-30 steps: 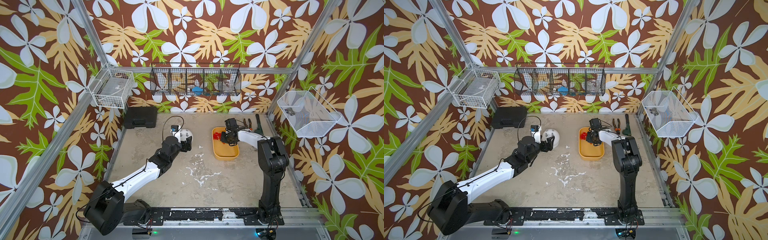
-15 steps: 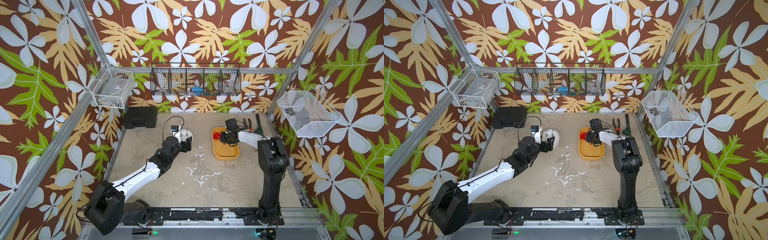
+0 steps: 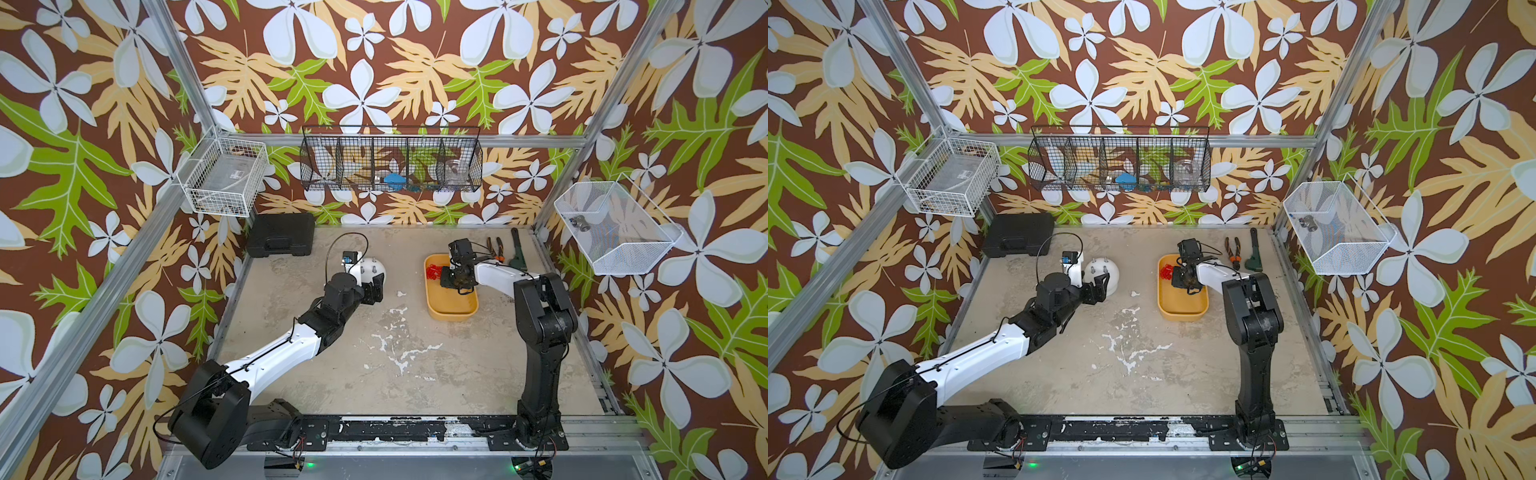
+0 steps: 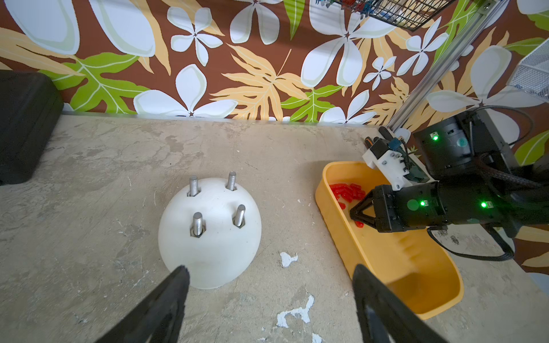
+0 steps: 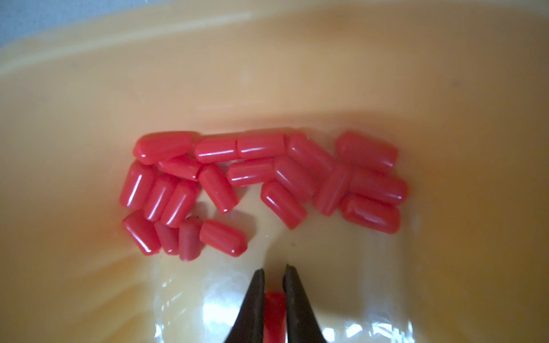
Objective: Cover the protruding screws with screw protection sleeves
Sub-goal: Pick up the screw protection sleeve from the storage box.
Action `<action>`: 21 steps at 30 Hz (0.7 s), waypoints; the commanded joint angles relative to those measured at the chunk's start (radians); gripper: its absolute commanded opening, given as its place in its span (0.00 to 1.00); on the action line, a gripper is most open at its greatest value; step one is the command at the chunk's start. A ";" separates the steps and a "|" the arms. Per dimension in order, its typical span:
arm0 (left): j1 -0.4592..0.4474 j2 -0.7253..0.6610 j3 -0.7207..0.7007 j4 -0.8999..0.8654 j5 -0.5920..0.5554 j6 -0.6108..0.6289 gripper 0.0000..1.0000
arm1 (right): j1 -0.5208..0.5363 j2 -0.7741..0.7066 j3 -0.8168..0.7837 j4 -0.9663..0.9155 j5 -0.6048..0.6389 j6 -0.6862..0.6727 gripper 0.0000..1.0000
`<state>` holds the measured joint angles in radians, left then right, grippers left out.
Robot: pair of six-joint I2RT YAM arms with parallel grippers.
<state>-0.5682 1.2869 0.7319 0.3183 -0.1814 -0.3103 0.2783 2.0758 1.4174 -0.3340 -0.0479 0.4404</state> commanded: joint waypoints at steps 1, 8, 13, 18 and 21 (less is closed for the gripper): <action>0.001 -0.008 -0.004 0.015 0.004 -0.001 0.87 | 0.006 0.008 0.004 -0.042 0.005 -0.005 0.10; 0.001 -0.012 -0.011 0.015 0.000 -0.007 0.87 | 0.008 -0.020 0.017 -0.054 0.000 -0.006 0.04; 0.001 -0.031 -0.030 0.026 -0.008 -0.016 0.88 | 0.009 -0.111 0.005 -0.054 -0.018 -0.006 0.00; 0.001 -0.063 -0.062 0.030 -0.007 -0.029 0.89 | 0.009 -0.217 -0.027 -0.049 -0.079 0.006 0.00; 0.002 -0.100 -0.093 0.045 -0.001 -0.043 0.89 | 0.017 -0.279 -0.065 -0.050 -0.151 0.017 0.00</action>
<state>-0.5682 1.2072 0.6525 0.3309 -0.1825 -0.3389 0.2882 1.8301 1.3724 -0.3809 -0.1257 0.4416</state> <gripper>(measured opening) 0.886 0.049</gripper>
